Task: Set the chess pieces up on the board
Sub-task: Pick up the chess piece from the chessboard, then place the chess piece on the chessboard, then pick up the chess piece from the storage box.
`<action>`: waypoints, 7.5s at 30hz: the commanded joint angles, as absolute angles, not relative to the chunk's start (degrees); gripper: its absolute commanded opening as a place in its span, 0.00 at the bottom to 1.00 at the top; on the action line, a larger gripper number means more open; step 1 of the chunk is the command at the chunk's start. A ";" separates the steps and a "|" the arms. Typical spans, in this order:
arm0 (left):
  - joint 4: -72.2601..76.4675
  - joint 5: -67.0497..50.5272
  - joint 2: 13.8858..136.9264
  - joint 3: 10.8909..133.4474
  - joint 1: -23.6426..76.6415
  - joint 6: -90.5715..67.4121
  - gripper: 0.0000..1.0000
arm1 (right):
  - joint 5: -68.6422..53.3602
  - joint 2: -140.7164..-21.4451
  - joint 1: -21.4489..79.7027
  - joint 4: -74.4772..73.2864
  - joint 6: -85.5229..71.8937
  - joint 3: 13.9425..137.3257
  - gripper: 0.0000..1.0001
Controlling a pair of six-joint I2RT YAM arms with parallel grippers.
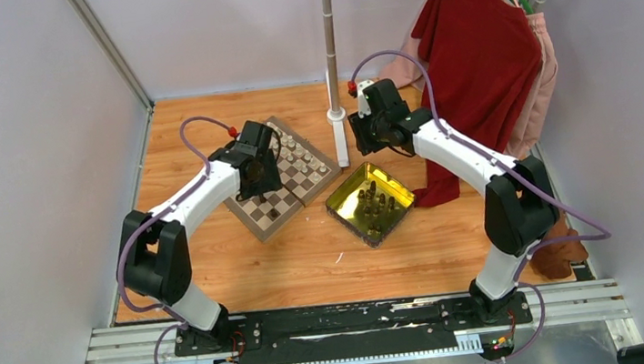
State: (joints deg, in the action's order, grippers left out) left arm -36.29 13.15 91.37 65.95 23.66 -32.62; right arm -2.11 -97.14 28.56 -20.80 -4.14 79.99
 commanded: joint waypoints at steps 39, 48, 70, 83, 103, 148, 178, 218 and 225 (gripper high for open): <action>-37.26 12.39 95.12 68.65 19.78 -30.32 0.31 | -4.64 -102.57 26.38 -21.01 -4.86 82.79 0.42; -38.23 12.48 94.44 68.63 19.78 -30.21 0.25 | -5.01 -102.91 26.37 -21.18 -5.11 82.84 0.42; -38.24 18.33 89.12 68.00 18.68 -29.97 0.15 | -5.54 -102.33 26.37 -21.44 -5.26 82.53 0.42; -37.29 16.20 88.81 67.41 10.20 -28.79 0.15 | -5.80 -101.95 26.27 -21.69 -5.01 82.61 0.42; -35.23 12.29 93.56 67.91 6.68 -28.82 0.15 | -5.29 -101.77 26.28 -22.07 -4.83 82.19 0.42; -36.55 12.23 95.27 69.61 6.42 -28.39 0.15 | -5.80 -103.61 26.15 -21.90 -5.02 82.82 0.42; -36.81 11.69 98.02 70.93 6.11 -28.22 0.23 | -6.42 -105.21 25.49 -22.06 -5.20 83.87 0.42; -29.06 7.65 74.57 60.64 13.54 -24.76 0.79 | -4.00 -98.54 27.51 -23.53 -5.67 78.75 0.41; -28.48 9.93 70.03 57.76 18.28 -24.61 0.79 | -1.68 -92.99 29.61 -24.54 -6.53 73.25 0.41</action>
